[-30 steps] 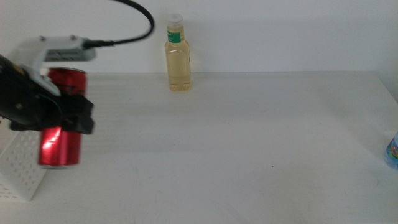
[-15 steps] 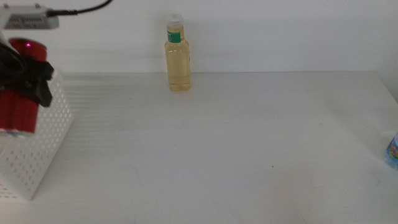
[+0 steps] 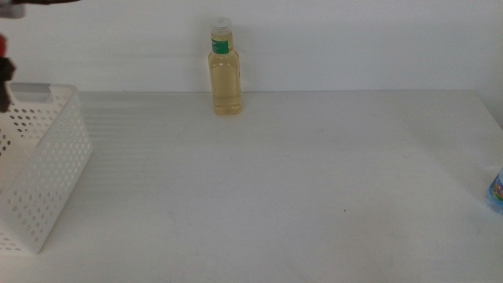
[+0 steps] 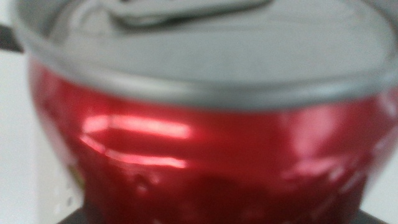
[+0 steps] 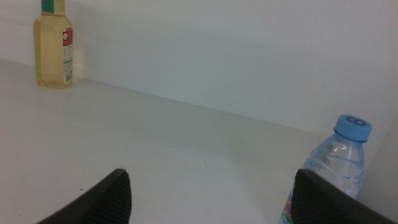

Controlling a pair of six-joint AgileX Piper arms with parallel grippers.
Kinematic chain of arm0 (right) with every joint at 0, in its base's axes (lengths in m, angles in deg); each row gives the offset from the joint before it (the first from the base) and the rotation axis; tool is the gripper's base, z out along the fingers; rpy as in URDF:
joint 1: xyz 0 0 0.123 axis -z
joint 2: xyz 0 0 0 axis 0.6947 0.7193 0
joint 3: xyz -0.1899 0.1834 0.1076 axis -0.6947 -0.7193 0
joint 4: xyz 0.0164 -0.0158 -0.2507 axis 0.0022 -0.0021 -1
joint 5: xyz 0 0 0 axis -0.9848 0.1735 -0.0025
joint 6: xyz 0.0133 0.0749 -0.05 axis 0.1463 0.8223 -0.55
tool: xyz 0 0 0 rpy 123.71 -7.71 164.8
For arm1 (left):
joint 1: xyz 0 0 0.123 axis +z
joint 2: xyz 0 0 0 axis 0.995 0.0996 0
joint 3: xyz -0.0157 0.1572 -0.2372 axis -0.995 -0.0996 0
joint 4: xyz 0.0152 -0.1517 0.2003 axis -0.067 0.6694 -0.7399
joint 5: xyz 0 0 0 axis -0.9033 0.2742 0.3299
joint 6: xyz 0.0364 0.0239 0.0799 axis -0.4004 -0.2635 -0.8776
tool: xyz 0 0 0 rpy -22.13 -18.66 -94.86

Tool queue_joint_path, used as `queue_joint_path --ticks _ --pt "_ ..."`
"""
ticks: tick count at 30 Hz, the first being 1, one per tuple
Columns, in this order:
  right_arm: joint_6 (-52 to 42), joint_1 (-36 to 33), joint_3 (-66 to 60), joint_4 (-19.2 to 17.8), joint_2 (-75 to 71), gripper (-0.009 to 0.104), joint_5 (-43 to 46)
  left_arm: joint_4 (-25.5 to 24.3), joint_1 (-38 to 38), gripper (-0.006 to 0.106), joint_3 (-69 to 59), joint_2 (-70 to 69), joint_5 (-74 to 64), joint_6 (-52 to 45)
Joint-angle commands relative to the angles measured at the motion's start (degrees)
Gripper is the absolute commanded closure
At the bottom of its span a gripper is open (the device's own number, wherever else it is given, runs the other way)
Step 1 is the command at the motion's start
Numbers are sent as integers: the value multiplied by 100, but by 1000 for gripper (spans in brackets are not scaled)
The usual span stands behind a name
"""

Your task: Use arms to grab the bottles and put them into the dustbin to the left of the table.

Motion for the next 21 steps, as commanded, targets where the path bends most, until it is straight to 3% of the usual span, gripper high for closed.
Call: queue_joint_path --ticks 1,7,21 --pt "-30 41 45 -73 -154 28 432 -28 249 105 224 -193 -362 -107" --pt "-30 41 45 -73 -154 28 432 307 620 105 224 247 -345 -505" --pt "-30 41 45 -73 -154 28 432 271 632 105 224 1448 -129 -506"
